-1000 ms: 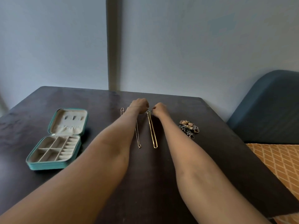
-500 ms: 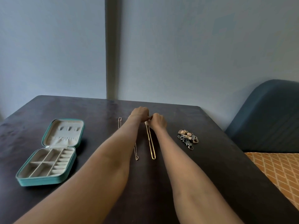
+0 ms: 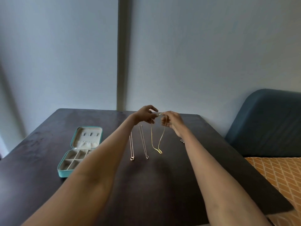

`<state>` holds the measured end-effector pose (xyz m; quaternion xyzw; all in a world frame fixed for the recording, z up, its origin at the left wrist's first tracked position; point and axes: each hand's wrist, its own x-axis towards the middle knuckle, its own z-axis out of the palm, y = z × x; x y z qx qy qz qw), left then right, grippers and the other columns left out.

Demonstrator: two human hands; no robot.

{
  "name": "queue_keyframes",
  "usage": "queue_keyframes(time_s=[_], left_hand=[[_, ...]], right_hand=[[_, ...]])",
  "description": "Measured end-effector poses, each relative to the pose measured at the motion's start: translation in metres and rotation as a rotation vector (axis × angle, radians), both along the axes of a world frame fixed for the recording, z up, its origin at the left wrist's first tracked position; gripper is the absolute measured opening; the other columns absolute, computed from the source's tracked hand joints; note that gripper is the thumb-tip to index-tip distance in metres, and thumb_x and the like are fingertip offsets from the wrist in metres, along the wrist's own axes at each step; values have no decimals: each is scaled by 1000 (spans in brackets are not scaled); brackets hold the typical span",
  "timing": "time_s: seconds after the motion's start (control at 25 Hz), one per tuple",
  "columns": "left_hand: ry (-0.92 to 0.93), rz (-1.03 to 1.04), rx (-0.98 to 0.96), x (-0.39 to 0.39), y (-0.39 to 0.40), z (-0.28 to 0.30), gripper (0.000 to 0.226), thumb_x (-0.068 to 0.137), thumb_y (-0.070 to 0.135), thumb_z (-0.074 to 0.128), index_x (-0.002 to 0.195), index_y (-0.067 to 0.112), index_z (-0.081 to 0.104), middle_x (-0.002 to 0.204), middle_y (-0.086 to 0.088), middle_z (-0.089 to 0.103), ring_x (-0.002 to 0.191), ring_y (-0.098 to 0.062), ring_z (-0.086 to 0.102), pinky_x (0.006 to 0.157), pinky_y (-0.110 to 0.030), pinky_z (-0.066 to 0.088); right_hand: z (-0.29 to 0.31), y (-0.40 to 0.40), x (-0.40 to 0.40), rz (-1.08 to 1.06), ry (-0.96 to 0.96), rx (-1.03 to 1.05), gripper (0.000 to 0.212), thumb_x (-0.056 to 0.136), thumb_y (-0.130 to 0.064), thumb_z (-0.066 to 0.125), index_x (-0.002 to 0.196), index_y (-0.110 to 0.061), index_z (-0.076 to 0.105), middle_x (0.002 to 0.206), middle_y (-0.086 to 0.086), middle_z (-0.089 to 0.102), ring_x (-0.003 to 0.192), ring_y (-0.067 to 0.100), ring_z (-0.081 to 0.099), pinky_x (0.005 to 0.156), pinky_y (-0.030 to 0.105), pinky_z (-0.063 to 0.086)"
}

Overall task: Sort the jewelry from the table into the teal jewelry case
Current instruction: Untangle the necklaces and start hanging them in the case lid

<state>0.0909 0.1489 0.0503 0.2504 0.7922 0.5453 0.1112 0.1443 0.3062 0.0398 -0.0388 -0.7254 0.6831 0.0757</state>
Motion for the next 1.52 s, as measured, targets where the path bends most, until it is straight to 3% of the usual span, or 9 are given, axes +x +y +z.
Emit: queue_keyframes(time_s=[0.12,0.28,0.52,0.76,0.84,0.92,1.04,1.32,1.52], left_hand=[[-56,-88,-61,20,-12,19,32,91,14,59,121,7,53,76,-5,55,56,-12,58,63,-26,55],[-93,-91,-99,41,-27,32,26,93,31,54,97,7,64,65,0,41,52,-10,37,52,-20,40],[-346,-8,604,57,-47,35,27,95,38,49,79,17,51,52,7,39,44,-7,32,45,-17,32],[-401,91,1058,64,-47,40,17,97,23,49,92,10,60,78,-2,73,66,-16,70,62,-23,58],[-289,129,942,62,-46,37,20,96,17,51,102,0,61,91,-11,71,76,-22,70,72,-29,59],[-93,188,537,62,-44,30,26,94,13,54,108,-8,61,96,-20,68,72,-21,67,73,-30,57],[36,149,169,68,-42,27,24,94,12,52,102,-7,65,79,-20,66,55,-17,65,61,-27,54],[-223,-57,152,78,-41,28,32,99,33,42,87,8,60,55,0,39,43,-11,39,48,-22,36],[-420,-125,499,76,-47,22,28,94,38,50,76,16,50,53,6,43,41,-8,32,42,-18,30]], right_hand=[[23,-6,19,9,24,3,12,91,-16,52,84,-11,60,56,0,51,51,12,50,63,30,50],[43,-16,35,-31,56,-17,14,91,-18,50,82,-12,58,55,0,44,47,11,40,50,23,39],[40,-31,52,-65,50,14,12,91,-16,49,86,-10,58,57,0,42,48,11,35,46,21,33],[31,-55,61,40,41,203,12,91,-24,59,91,-14,66,57,-3,35,38,3,26,36,15,20],[29,-60,62,71,44,273,15,90,-26,61,94,-14,67,57,-2,35,38,4,25,36,15,19],[30,-64,63,99,54,306,17,89,-30,62,85,-14,66,57,-2,34,40,5,25,37,17,18],[36,-62,66,97,37,341,29,88,-34,63,69,-14,54,55,-1,32,41,6,25,39,17,19],[34,-44,68,6,32,60,27,88,-37,62,78,-13,55,52,-6,31,39,4,27,38,17,23],[21,-48,68,-76,37,-43,27,90,-36,61,77,-13,53,55,-4,26,39,4,25,38,16,26]])
